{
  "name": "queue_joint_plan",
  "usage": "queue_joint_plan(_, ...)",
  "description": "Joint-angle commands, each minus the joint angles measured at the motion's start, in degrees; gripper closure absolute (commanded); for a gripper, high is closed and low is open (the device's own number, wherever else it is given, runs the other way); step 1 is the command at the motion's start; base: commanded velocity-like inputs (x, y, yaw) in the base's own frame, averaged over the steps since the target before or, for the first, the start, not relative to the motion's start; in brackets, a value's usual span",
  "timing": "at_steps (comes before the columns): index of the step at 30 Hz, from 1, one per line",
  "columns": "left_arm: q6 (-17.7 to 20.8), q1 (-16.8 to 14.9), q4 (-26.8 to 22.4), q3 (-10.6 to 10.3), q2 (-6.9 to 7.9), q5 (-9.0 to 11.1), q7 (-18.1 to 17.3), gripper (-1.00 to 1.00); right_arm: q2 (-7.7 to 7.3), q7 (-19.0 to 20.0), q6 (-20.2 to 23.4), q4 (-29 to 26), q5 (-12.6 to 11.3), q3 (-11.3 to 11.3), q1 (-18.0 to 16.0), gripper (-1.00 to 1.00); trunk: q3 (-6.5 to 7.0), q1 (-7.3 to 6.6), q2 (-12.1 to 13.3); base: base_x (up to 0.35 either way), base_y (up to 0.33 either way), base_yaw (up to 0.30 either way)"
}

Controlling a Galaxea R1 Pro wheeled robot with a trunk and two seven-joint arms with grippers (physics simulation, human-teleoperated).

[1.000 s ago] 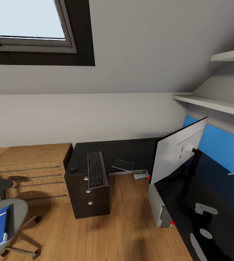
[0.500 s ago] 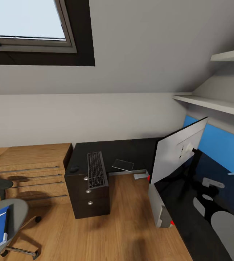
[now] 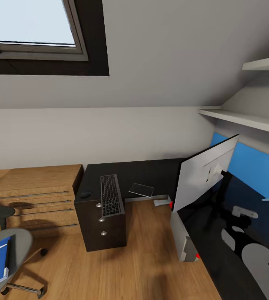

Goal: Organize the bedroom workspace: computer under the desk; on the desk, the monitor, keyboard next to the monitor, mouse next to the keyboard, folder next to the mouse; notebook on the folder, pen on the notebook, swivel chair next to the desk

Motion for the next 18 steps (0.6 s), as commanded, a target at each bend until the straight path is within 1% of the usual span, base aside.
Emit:
queue_joint_plan(1,-0.21,-0.02,-0.03,-0.1,0.01,0.4,0.1,-1.0,0.02,0.18,-0.52,0.52,-0.55,0.05,-0.06,-1.0,-0.09,0.02,-0.08,0.0,0.0,0.0)
queue_joint_plan(4,-0.24,-0.02,-0.03,-0.11,0.01,0.4,0.1,-1.0,-0.13,0.37,-1.93,1.12,-0.74,-0.01,-0.06,-1.0,-0.09,0.02,-0.08,0.0,0.0,0.0)
queue_joint_plan(13,-0.22,-0.02,0.01,-0.12,0.01,0.4,0.05,-1.0,0.02,0.43,-2.24,2.06,-0.65,0.05,-0.06,-1.0,-0.09,0.02,-0.08,0.0,-0.009,0.0)
queue_joint_plan(18,-0.22,-0.02,0.04,-0.1,0.01,0.45,0.09,-1.0,-0.05,0.21,-0.95,2.29,-0.69,0.01,-0.06,-1.0,-0.09,0.02,-0.08,0.0,-0.199,0.0)
